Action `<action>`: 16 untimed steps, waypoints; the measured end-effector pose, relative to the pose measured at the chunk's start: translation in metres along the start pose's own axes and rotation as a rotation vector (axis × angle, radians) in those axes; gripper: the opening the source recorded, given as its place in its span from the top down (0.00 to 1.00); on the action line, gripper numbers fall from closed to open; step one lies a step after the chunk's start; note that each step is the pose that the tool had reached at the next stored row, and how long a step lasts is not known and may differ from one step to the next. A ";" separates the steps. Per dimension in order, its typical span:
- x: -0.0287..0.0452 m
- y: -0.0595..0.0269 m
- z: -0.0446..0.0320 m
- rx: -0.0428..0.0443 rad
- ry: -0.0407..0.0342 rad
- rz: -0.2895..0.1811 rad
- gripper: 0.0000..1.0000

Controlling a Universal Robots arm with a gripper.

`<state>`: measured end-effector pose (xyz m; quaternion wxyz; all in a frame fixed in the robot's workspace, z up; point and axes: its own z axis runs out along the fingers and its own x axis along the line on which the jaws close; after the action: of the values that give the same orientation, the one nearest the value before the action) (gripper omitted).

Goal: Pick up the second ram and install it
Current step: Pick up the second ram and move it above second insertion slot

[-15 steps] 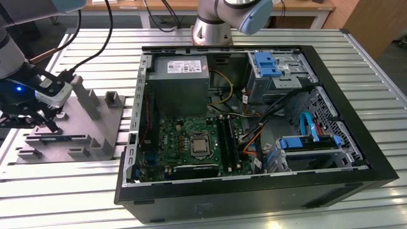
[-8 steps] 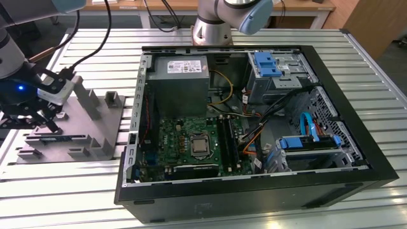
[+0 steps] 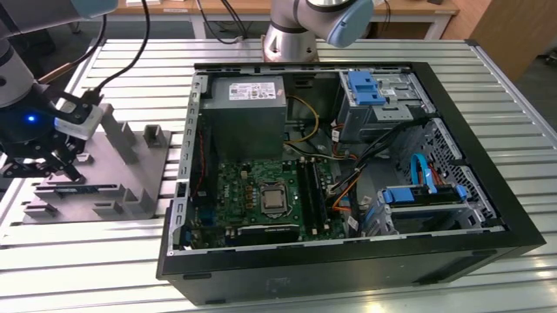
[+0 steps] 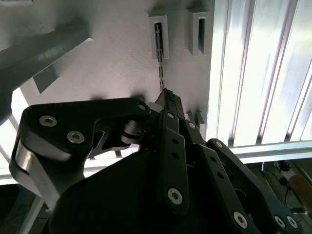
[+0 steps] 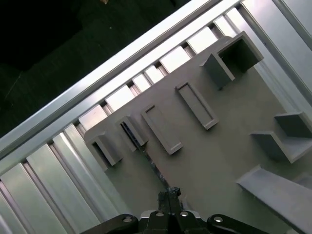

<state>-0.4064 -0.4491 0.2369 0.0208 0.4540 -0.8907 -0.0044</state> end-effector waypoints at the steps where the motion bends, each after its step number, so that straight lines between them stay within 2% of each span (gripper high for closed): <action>1: 0.0000 0.0000 0.0000 0.0003 0.0003 -0.012 0.90; 16: 0.0000 0.0000 0.0003 0.0073 0.0061 -0.224 0.90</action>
<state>-0.4065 -0.4492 0.2366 0.0212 0.5508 -0.8344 -0.0021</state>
